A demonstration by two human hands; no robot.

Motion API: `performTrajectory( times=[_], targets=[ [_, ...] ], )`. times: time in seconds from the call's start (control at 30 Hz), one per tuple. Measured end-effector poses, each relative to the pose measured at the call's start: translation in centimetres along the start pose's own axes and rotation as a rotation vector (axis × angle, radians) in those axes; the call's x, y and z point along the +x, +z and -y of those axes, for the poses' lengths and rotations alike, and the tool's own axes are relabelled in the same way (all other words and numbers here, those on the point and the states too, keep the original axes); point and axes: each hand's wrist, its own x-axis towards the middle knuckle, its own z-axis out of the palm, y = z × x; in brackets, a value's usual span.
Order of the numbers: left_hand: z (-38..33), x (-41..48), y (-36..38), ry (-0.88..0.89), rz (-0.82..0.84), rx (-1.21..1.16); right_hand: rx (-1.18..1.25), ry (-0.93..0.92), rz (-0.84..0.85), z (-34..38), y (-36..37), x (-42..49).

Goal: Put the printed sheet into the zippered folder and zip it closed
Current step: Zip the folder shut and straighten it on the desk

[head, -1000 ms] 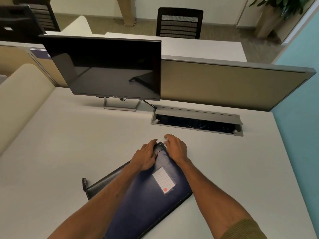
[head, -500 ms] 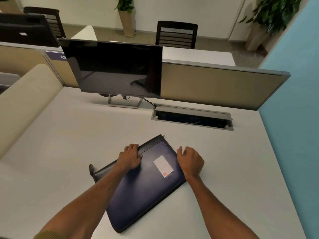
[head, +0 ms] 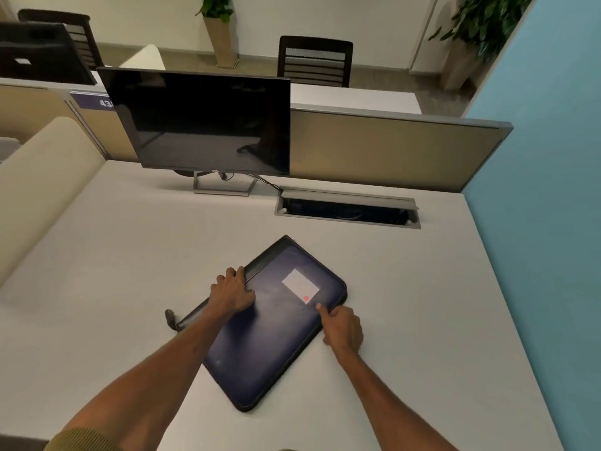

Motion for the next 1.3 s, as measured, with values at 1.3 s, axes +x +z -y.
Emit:
performTrajectory(
  times=[1.3],
  targets=[
    [-4.9,-3.9,-0.1,0.361,-0.303,0.231,-0.556,-0.496,-0.206,1.4,-6.3,0.0]
  ],
)
